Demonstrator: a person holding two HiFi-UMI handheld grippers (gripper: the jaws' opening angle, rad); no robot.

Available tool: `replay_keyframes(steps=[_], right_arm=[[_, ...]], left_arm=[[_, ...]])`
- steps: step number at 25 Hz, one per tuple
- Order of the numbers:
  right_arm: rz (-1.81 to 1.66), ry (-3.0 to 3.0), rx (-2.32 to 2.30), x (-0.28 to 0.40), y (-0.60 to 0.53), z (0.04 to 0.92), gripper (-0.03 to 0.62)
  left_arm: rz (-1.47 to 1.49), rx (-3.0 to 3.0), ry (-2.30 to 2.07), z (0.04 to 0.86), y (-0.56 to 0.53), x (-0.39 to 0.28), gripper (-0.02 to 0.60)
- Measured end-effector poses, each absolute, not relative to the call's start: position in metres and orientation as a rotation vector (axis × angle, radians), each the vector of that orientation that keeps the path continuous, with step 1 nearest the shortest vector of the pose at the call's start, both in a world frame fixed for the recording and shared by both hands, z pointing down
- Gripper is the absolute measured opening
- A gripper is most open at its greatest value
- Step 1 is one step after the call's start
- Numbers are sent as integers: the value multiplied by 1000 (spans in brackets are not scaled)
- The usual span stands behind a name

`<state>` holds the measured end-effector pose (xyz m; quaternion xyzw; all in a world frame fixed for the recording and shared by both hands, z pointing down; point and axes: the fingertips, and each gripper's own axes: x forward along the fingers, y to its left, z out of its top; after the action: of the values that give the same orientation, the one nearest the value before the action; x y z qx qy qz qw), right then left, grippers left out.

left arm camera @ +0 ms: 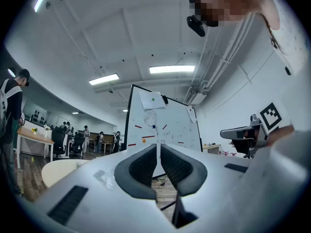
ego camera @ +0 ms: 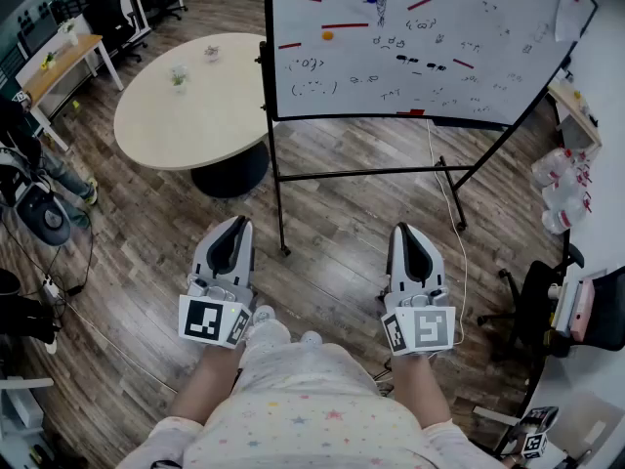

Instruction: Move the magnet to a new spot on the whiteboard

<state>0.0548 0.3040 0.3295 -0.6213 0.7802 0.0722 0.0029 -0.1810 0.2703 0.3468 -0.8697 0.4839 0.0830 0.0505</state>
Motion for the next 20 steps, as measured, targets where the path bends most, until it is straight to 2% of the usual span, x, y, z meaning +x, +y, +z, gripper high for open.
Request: replay_keyframes(steps=[17, 20], right_arm=[[201, 2366, -1927, 85, 320, 324, 2], [190, 2347, -1935, 90, 318, 323, 35]], left_arm=[[229, -2626, 1463, 338, 289, -160, 32], [203, -2624, 1475, 339, 289, -158, 35]])
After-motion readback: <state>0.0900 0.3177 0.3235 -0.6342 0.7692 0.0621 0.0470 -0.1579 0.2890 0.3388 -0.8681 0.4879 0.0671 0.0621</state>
